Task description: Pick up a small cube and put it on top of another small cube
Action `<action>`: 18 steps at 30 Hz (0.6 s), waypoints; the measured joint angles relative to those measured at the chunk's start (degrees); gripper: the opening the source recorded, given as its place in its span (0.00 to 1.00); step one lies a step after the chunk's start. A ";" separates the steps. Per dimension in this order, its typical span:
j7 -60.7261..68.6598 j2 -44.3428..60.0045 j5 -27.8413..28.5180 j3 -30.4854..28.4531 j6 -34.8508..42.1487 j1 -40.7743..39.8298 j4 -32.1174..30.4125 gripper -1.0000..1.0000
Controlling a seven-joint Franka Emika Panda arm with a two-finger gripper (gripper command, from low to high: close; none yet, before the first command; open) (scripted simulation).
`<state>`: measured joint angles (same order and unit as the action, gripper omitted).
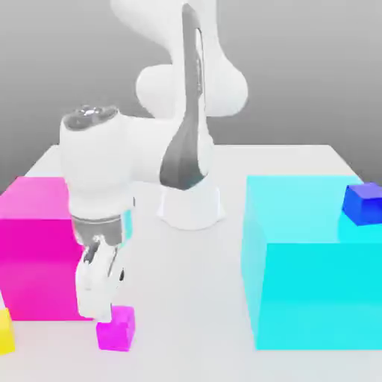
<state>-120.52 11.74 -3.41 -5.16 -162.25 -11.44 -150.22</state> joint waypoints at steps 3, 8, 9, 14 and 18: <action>0.60 5.96 -1.28 1.28 -4.77 -1.05 0.96 0.50; 0.82 7.76 -1.69 1.84 -6.29 -1.51 1.27 0.00; 0.81 7.77 -1.68 1.84 -6.35 -1.52 1.27 0.00; -0.11 3.32 -0.35 0.70 -2.76 -0.68 0.47 0.00; 0.83 -3.71 0.76 0.14 2.46 -0.75 0.48 0.00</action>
<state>-119.69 8.03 -2.66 -5.02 -159.79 -12.19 -149.73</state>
